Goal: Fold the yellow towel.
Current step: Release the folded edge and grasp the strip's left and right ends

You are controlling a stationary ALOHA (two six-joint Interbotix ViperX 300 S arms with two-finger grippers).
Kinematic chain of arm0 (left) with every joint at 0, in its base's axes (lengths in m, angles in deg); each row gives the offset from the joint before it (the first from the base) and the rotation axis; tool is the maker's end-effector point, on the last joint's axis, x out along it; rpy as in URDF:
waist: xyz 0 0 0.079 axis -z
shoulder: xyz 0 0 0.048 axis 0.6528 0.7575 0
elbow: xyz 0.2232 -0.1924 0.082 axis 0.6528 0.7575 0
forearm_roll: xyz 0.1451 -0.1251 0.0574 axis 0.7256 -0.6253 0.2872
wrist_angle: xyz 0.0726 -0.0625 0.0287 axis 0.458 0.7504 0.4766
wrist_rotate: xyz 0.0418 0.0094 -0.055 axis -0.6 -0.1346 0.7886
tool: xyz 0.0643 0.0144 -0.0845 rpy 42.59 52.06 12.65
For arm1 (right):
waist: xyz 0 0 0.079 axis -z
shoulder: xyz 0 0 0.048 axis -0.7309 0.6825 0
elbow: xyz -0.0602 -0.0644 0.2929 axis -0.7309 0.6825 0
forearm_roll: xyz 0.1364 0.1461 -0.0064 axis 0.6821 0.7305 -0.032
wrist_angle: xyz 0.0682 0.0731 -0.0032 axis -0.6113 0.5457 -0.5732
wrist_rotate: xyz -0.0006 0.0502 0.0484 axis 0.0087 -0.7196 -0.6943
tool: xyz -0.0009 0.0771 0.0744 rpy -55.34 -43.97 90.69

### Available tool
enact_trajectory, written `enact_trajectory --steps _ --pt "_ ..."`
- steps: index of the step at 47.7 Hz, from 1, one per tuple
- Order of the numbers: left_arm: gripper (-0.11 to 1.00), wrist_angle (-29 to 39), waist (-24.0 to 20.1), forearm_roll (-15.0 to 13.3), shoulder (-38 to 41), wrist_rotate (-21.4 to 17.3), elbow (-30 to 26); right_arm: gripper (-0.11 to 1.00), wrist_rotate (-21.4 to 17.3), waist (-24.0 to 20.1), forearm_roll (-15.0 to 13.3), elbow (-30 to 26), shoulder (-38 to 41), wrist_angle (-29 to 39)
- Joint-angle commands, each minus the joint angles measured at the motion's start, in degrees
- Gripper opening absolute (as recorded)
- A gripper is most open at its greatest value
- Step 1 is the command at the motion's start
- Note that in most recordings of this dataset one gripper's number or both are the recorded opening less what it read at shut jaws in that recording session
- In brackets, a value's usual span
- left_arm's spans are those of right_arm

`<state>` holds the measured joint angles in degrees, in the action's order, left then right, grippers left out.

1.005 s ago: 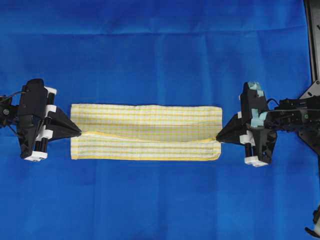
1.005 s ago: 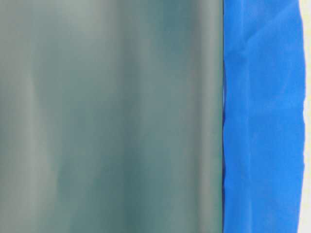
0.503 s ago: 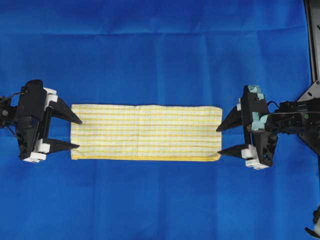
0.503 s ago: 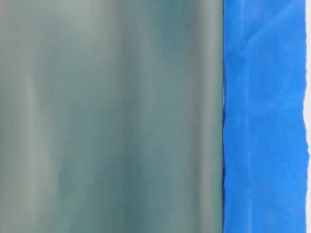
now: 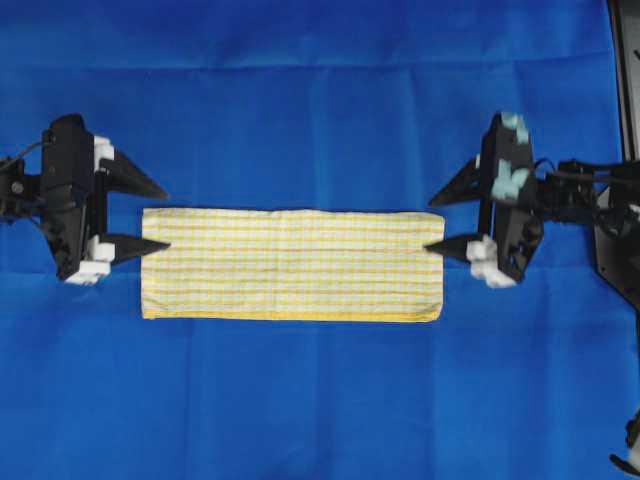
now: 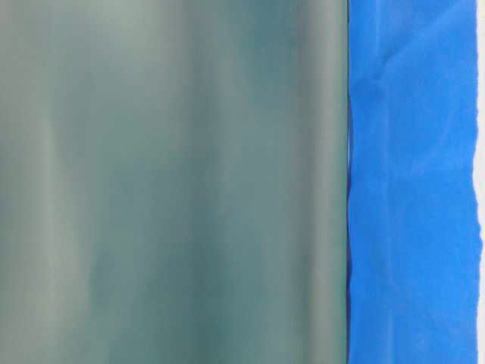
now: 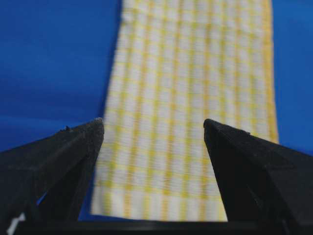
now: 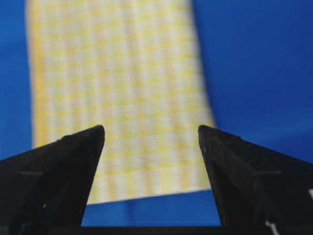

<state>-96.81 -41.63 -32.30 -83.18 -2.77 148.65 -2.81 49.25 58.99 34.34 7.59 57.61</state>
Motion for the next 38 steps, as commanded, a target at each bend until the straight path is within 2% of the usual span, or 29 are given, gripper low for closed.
enact_trajectory --steps 1,12,23,32,38 --pt "0.76 0.53 -0.88 0.0 0.88 -1.49 -1.49 0.76 0.09 1.49 -0.53 -1.49 0.18 0.88" --pt "0.76 1.67 -1.76 0.0 5.8 -2.64 -2.99 0.76 0.09 2.29 -0.53 -2.02 2.9 1.32" --pt "0.76 1.67 -2.81 0.0 11.07 -2.64 -3.08 0.75 0.0 3.43 -0.44 -1.93 9.23 0.88" --pt "0.72 1.93 -2.81 0.0 13.62 -2.55 -3.16 0.75 -0.26 3.6 -0.35 -2.64 13.62 0.62" --pt "0.62 3.52 -2.9 0.0 13.71 -2.64 -3.16 0.75 -0.26 3.6 -0.35 -2.81 13.8 0.44"
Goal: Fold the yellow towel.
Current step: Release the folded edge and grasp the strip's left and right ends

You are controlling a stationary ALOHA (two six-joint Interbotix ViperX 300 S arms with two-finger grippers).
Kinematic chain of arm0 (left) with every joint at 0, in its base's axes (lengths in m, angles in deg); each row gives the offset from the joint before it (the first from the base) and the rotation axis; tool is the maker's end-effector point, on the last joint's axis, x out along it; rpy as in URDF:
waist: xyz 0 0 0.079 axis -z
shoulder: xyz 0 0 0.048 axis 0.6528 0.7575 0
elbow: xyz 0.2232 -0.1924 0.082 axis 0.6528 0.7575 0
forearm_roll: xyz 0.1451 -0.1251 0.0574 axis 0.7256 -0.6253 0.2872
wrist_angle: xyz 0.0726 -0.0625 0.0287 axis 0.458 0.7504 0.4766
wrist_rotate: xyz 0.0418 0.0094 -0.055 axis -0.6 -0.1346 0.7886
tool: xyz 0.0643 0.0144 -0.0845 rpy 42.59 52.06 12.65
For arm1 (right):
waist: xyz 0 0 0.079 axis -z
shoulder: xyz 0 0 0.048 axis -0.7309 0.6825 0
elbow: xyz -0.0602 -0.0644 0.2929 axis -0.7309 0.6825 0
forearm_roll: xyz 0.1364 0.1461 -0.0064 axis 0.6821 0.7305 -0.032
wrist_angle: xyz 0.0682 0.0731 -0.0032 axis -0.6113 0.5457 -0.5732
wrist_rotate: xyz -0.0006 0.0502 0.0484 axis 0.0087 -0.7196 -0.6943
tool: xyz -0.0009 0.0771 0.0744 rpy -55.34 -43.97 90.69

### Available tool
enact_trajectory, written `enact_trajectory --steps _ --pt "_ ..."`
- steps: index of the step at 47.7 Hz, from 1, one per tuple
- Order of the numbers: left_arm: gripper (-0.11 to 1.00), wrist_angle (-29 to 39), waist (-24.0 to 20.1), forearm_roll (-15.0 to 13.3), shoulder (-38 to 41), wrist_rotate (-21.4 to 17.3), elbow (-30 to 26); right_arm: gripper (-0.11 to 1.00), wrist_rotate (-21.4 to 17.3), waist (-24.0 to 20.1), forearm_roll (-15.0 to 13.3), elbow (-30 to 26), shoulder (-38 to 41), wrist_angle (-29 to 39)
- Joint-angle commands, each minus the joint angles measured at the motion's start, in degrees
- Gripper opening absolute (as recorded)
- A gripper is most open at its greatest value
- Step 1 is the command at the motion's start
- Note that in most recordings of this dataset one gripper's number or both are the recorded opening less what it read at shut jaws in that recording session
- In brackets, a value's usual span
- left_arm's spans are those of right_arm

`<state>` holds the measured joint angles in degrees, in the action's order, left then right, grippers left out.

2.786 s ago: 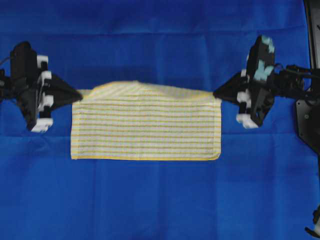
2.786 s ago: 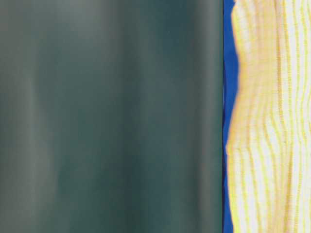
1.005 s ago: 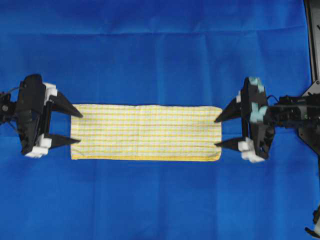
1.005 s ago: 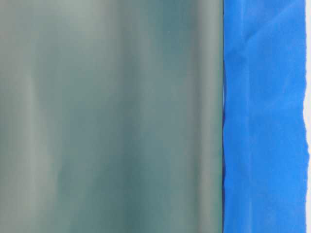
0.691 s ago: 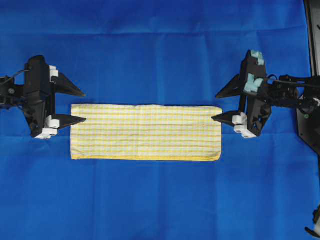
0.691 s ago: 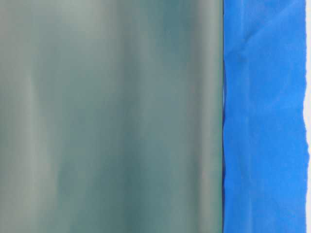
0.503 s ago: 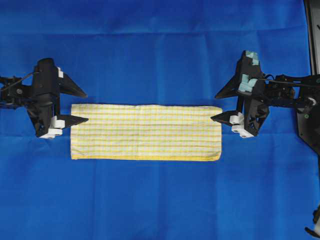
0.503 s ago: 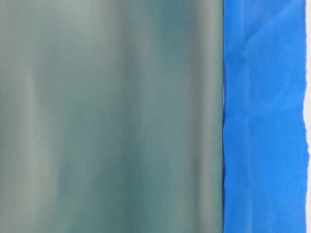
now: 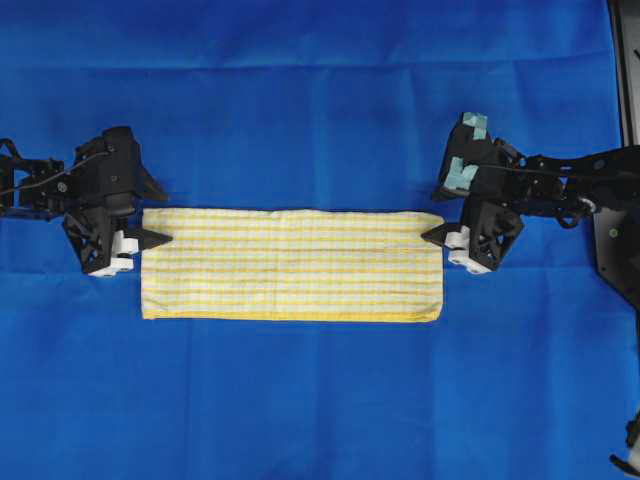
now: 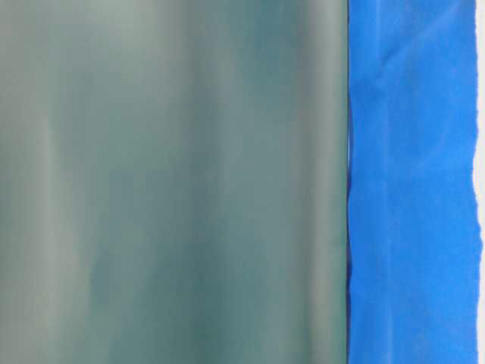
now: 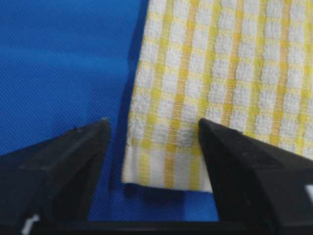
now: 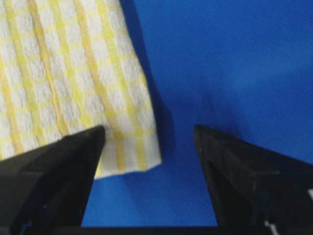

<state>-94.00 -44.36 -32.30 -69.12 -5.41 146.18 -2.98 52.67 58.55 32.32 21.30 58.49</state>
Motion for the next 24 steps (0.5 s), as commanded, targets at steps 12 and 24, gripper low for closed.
enact_trajectory --steps 12,24 --pt "0.23 4.75 -0.44 0.0 -0.26 -0.09 -0.97 0.42 0.53 0.18 -0.35 -0.88 0.18 -0.79" --pt "0.03 5.27 -0.44 0.09 -0.7 -0.26 -2.46 0.04 0.62 0.18 -1.05 -1.05 -0.79 -1.67"
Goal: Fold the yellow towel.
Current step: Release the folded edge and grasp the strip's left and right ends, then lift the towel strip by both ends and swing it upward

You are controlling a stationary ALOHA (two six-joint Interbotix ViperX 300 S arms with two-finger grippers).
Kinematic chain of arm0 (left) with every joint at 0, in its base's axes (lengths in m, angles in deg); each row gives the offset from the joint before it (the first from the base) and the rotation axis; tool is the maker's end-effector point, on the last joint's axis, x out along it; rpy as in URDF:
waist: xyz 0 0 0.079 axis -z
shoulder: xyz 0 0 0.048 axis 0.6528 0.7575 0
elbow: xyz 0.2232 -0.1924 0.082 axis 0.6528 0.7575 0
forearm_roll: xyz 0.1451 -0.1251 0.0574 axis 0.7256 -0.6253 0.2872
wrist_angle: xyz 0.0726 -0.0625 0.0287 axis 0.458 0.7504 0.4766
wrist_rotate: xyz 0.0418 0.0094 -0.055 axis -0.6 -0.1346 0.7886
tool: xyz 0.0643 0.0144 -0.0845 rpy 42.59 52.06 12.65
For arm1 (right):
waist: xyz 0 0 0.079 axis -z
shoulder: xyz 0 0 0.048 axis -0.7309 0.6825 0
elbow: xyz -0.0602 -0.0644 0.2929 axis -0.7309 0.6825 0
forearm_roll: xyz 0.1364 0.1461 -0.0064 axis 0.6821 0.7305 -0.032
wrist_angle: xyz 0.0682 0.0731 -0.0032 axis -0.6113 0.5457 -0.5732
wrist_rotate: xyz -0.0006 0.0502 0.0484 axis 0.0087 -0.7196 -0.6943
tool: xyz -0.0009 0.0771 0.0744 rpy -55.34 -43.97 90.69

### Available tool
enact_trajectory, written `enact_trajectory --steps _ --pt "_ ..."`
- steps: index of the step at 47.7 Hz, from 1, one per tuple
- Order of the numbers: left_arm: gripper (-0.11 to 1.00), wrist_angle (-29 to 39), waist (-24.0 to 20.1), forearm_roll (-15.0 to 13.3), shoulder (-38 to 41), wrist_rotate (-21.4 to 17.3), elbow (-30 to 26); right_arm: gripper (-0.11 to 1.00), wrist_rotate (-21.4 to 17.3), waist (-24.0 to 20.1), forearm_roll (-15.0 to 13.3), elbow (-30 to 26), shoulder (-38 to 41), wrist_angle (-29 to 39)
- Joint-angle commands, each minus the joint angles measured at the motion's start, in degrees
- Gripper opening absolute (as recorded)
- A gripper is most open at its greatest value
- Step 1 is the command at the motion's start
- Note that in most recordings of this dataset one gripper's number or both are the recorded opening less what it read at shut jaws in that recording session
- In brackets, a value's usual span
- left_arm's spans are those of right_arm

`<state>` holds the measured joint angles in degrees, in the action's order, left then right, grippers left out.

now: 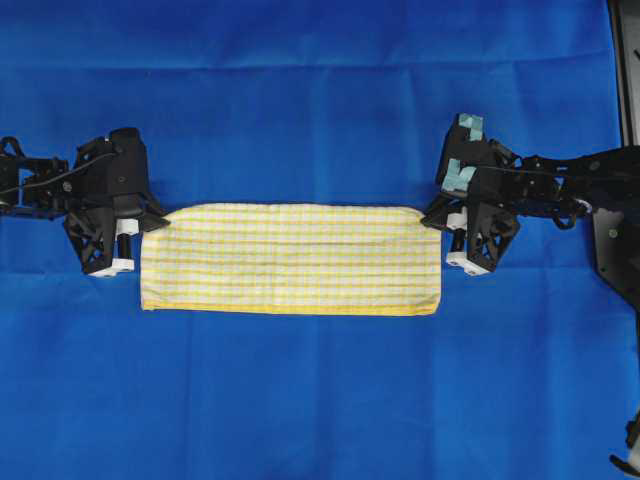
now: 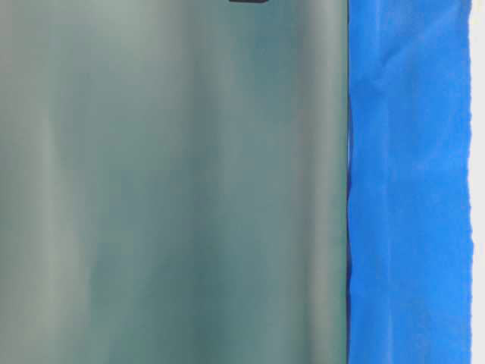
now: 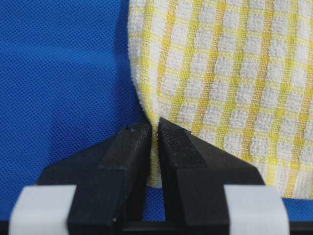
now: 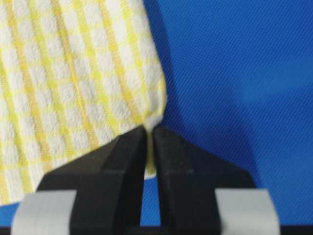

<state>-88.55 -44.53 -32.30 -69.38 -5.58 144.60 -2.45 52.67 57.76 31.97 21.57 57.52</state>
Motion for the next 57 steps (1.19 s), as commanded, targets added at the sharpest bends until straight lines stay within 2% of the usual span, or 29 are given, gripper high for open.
enact_trajectory --steps 1,10,19,37,45,57 --pt "0.03 -0.18 -0.26 0.0 -0.62 -0.09 -0.97 0.04 0.09 0.18 -0.26 -0.7 -1.32 -0.7" --pt "0.03 2.64 -0.26 0.0 -3.96 -0.09 -2.2 0.04 -0.09 0.7 -0.26 -0.44 -6.24 0.26" --pt "0.03 7.73 -0.26 0.0 -10.37 0.0 -4.39 0.04 0.53 2.55 -0.35 -0.62 -14.41 4.92" --pt "0.03 15.38 -0.88 0.09 -23.2 0.0 -6.94 0.04 1.41 4.22 -3.25 -1.32 -27.6 12.13" --pt "0.03 15.47 -0.88 0.09 -25.93 0.18 -6.42 0.04 1.41 4.39 -4.04 -1.58 -29.44 13.1" --pt "0.03 15.38 -0.88 0.0 -25.22 0.88 -6.68 0.04 1.41 5.54 -4.31 -2.11 -28.39 12.57"
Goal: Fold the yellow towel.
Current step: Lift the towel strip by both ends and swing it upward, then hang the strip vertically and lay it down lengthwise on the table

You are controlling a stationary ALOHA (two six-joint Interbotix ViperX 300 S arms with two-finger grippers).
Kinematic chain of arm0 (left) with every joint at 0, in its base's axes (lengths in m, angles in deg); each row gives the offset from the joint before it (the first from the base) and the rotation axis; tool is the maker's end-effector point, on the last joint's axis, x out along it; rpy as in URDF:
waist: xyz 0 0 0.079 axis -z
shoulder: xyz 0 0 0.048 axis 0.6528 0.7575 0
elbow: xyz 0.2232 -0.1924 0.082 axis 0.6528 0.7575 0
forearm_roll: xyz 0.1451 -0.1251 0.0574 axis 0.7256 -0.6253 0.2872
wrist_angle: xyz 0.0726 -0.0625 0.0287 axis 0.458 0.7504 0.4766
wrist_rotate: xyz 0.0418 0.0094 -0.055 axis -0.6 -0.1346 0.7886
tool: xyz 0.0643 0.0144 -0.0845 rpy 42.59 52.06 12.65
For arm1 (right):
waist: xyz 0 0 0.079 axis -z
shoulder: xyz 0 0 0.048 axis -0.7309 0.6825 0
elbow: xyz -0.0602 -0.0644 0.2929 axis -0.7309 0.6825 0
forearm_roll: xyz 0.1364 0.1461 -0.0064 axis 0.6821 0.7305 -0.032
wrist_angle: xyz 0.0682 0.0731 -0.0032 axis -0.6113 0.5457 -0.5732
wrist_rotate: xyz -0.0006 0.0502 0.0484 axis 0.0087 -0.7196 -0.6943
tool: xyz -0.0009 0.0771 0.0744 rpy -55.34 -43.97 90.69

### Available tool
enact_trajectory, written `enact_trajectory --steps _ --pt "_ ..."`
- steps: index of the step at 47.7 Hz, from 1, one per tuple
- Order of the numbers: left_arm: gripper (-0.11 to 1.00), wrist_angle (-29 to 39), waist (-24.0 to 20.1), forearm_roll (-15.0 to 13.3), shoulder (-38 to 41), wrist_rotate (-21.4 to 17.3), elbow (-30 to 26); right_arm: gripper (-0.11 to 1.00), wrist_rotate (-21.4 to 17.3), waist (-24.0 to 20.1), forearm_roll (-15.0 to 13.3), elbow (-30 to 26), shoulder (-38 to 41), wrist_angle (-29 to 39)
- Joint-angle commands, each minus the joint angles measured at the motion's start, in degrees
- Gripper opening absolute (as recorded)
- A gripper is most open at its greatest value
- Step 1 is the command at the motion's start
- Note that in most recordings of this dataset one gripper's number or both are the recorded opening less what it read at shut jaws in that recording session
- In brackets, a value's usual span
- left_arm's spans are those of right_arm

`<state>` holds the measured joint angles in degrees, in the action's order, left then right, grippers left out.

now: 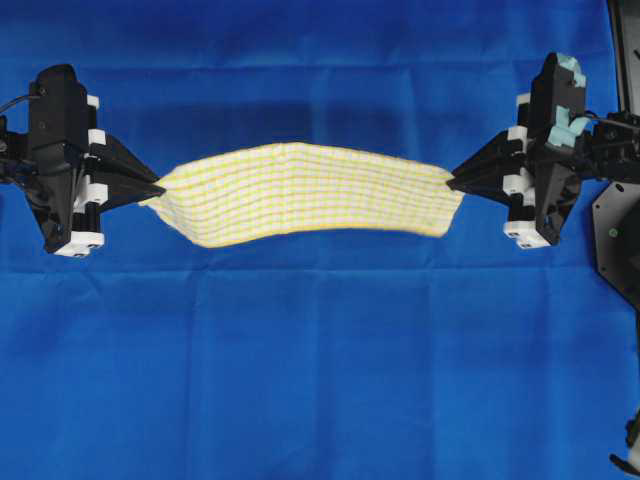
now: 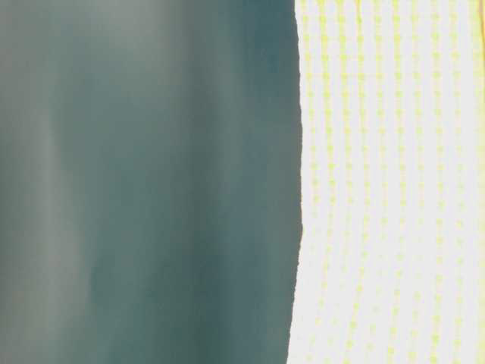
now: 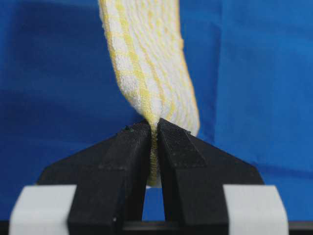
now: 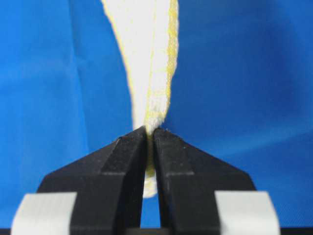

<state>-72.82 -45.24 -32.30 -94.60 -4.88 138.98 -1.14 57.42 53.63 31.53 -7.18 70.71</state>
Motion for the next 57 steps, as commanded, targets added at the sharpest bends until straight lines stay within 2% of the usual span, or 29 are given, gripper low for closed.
enact_trajectory --steps 1,8,12,23,31,39,57 --pt "0.03 -0.35 -0.09 -0.09 0.09 0.35 -1.05 0.04 0.09 1.14 -0.18 -1.76 0.62 -0.7" --pt "0.03 -1.41 2.02 -0.09 0.88 2.72 -1.32 0.04 0.09 4.31 -0.7 -2.64 2.9 -1.67" --pt "0.03 -2.81 3.78 -0.09 1.58 4.04 -1.67 0.04 0.09 6.94 -2.02 -3.52 4.92 -2.29" --pt "0.03 -6.68 10.46 -0.09 5.54 5.45 -3.69 0.04 0.09 13.71 -4.83 -6.86 10.81 -3.6" --pt "0.03 -8.79 13.89 -0.09 9.67 6.06 -6.77 0.04 0.09 17.05 -6.5 -10.2 15.03 -3.96" --pt "0.03 -10.28 15.56 -0.09 14.85 5.89 -11.69 0.04 0.18 18.98 -8.26 -14.24 19.34 -4.83" --pt "0.03 -7.38 17.31 0.18 29.0 4.48 -29.36 0.04 0.26 21.45 -11.16 -24.17 27.6 -4.83"
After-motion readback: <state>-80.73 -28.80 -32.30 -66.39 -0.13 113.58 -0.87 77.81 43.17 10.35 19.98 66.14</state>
